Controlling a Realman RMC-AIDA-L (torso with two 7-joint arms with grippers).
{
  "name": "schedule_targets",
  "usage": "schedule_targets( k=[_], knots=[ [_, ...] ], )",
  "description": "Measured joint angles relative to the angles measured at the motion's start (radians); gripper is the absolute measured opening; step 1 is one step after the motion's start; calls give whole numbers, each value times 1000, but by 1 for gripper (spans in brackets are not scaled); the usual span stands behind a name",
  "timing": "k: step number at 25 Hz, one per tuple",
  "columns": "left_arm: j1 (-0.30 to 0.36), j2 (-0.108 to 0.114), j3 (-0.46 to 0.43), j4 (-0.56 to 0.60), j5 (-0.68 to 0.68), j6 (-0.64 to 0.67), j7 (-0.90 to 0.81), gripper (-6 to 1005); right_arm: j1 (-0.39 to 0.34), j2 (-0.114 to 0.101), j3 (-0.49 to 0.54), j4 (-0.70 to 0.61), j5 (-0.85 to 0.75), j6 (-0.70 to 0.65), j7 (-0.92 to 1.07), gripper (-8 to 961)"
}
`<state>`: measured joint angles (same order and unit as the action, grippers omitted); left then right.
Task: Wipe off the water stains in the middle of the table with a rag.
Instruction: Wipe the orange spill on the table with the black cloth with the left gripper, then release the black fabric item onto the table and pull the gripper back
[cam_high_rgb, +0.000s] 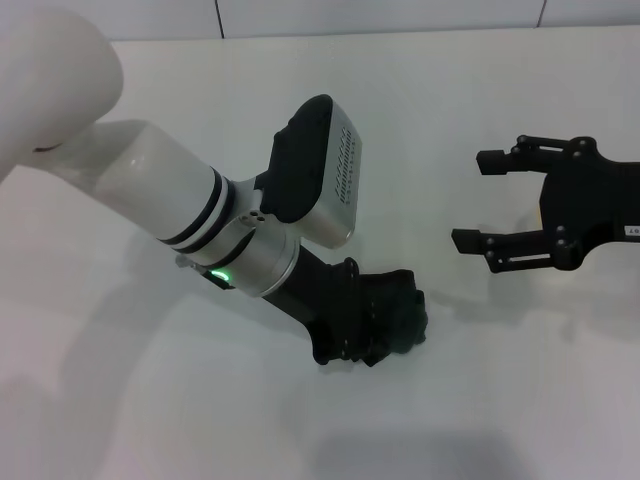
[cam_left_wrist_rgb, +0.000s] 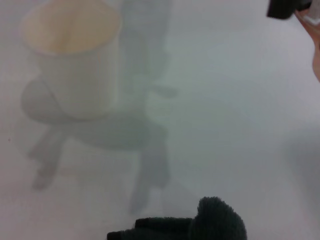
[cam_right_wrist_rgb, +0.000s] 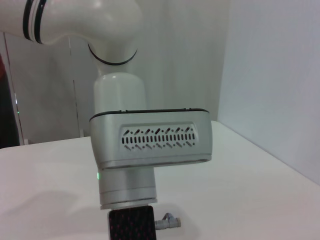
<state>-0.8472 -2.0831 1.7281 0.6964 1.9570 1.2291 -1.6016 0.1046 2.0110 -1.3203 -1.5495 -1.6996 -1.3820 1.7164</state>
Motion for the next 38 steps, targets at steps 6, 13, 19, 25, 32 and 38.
schedule_targets(
  k=[6, 13, 19, 25, 32, 38],
  knots=[
    [15, 2, -49, 29, 23, 3, -10, 83, 0, 0, 4, 0, 0, 0, 0, 868],
    [38, 3, -185, 58, 85, 8, -9, 83, -1, 0, 7, -1, 0, 0, 0, 868],
    [46, 5, -238, 62, 107, 13, -12, 83, -1, 0, 7, -1, 0, 0, -1, 869],
    [49, 6, -307, 64, 176, 44, -24, 83, 1, 0, 7, -1, 0, 0, -1, 869],
    [138, 7, -315, 188, 221, 60, -69, 84, 1, 0, 7, -1, 0, 4, -2, 869],
    [212, 7, -329, 265, 228, 95, -100, 84, 1, 0, 5, 1, 0, 8, -2, 868]
  ],
)
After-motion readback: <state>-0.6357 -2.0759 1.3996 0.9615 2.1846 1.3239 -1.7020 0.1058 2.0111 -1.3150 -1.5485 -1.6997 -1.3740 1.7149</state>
